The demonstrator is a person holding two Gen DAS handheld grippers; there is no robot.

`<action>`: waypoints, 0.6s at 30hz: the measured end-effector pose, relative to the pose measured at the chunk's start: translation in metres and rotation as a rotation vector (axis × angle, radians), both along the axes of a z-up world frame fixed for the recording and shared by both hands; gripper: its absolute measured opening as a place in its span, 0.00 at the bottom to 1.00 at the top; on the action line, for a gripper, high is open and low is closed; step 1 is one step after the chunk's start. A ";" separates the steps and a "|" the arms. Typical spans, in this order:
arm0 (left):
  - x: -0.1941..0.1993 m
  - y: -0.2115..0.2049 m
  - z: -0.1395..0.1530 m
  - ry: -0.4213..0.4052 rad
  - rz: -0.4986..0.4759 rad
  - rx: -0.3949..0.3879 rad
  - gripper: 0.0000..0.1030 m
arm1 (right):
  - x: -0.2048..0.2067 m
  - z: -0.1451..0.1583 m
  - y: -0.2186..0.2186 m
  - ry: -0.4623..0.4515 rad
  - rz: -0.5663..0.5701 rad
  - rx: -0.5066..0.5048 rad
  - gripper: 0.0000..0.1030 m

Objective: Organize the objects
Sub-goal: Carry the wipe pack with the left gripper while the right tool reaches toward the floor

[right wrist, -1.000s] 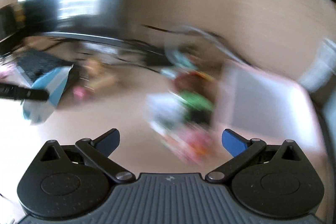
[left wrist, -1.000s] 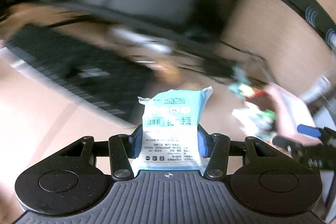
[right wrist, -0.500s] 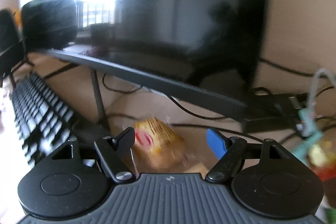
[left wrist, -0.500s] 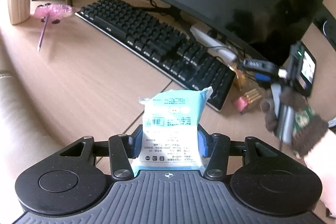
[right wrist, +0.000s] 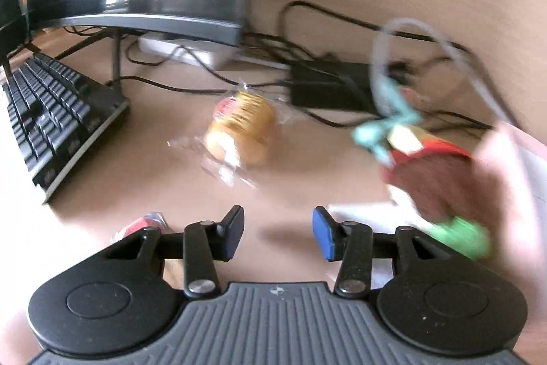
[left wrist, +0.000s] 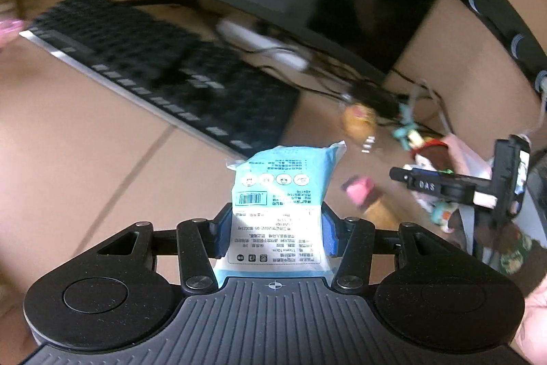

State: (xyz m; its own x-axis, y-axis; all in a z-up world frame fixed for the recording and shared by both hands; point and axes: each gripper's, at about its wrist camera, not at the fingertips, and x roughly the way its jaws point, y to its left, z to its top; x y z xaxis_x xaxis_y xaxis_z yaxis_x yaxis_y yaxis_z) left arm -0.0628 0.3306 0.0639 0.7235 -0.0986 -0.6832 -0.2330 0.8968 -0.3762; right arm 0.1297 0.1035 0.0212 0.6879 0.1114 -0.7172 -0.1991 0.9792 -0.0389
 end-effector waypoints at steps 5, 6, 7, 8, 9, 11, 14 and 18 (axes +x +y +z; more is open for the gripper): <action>0.010 -0.016 0.007 -0.029 -0.043 -0.003 0.53 | -0.029 0.034 -0.003 -0.055 0.058 0.030 0.62; 0.009 -0.017 0.009 -0.032 -0.043 0.002 0.53 | -0.033 0.039 -0.001 -0.048 0.091 0.045 0.69; 0.007 -0.017 0.011 -0.032 -0.039 0.009 0.53 | -0.034 0.041 0.004 -0.018 0.115 0.071 0.70; 0.005 -0.017 0.012 -0.027 -0.030 0.023 0.53 | -0.036 0.040 0.007 0.030 0.130 0.110 0.70; 0.004 -0.017 0.013 -0.012 -0.015 0.045 0.53 | -0.039 0.036 0.010 0.078 0.138 0.150 0.70; 0.005 -0.017 0.016 0.026 0.013 0.106 0.53 | -0.045 0.025 0.018 0.110 0.133 0.164 0.70; 0.008 -0.024 0.017 0.063 0.006 0.175 0.53 | -0.059 0.005 0.037 0.116 0.132 0.061 0.57; 0.008 -0.040 0.012 0.064 -0.072 0.193 0.53 | -0.081 0.002 0.038 0.111 0.160 0.005 0.31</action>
State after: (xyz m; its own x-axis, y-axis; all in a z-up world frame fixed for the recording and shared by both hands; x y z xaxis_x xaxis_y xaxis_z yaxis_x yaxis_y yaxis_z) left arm -0.0551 0.2902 0.0764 0.6737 -0.0113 -0.7389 -0.1832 0.9661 -0.1819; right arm 0.0485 0.1414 0.0232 0.5776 0.2168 -0.7870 -0.3555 0.9347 -0.0035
